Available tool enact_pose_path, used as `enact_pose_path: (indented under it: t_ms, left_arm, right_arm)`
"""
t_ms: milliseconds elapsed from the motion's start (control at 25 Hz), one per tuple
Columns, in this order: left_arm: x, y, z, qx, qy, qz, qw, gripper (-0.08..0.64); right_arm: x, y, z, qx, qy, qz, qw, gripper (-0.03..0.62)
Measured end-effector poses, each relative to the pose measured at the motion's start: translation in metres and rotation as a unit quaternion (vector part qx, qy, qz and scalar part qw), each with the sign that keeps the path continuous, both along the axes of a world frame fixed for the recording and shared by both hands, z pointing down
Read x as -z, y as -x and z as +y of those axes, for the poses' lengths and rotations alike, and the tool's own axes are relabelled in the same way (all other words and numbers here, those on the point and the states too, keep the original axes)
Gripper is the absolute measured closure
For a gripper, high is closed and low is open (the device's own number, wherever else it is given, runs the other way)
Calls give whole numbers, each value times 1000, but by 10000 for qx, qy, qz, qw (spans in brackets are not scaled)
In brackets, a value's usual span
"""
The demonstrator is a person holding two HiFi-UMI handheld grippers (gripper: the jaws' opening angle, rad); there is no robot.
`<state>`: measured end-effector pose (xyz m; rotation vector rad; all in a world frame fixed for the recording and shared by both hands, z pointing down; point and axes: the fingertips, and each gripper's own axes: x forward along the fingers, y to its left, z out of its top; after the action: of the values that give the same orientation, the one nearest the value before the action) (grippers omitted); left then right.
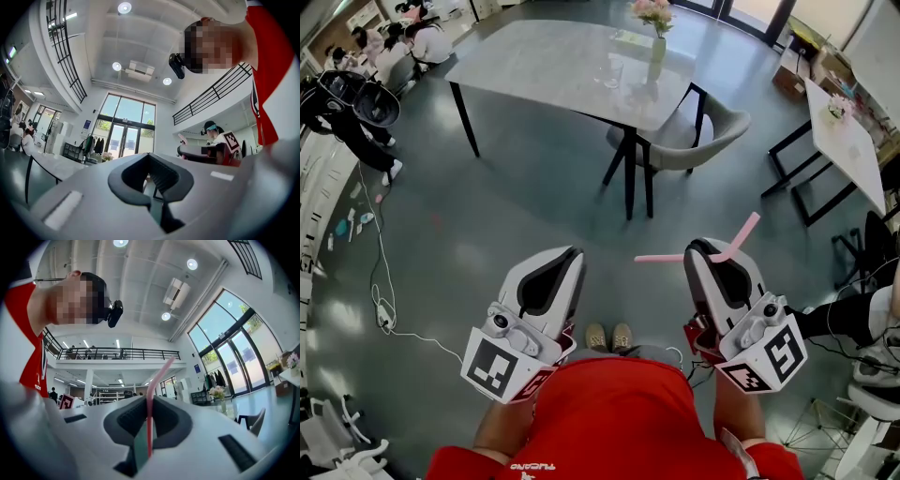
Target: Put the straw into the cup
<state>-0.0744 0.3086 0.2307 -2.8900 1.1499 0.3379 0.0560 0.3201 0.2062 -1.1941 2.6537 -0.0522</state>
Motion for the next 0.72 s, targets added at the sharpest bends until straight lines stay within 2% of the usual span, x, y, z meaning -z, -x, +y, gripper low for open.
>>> enact_pose_path:
  t_ms: [720]
  left_arm:
    - [1,-46,-2,170,-104,-366,9991,555]
  right_arm:
    - [-7,-45,-10,154,-121,-179,9996,571]
